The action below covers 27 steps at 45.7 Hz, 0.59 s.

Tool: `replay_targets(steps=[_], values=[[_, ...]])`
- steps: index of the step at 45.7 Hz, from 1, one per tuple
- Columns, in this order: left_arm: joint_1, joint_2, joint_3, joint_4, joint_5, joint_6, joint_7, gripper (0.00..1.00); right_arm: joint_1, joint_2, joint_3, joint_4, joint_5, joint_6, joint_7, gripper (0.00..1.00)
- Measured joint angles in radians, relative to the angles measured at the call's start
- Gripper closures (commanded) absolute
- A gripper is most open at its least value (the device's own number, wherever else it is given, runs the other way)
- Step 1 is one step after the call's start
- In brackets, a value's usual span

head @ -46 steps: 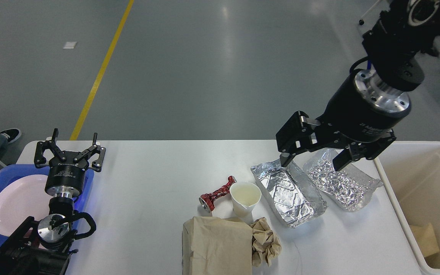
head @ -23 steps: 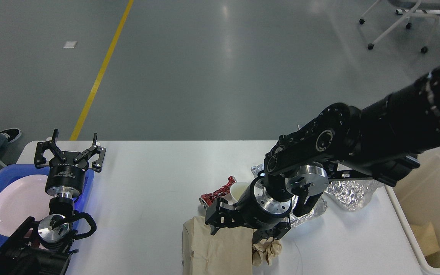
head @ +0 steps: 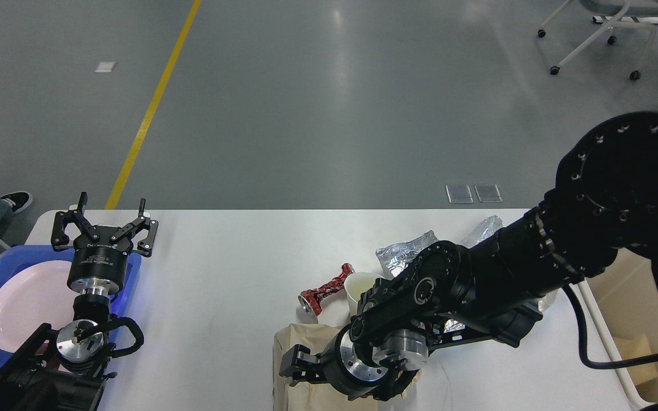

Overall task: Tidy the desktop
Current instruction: 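Grasp the brown paper bag beside the paper cup with the right gripper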

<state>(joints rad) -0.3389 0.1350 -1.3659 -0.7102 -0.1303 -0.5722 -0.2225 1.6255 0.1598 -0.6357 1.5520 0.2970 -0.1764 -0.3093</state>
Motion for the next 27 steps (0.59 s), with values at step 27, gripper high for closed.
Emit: replay_targets(steps=[27], values=[[0.0,0.0,0.0,0.0,0.0,0.0,0.0,0.04,-0.085,0.02,0.028,0.005,-0.067,-0.065,-0.11,0.03]])
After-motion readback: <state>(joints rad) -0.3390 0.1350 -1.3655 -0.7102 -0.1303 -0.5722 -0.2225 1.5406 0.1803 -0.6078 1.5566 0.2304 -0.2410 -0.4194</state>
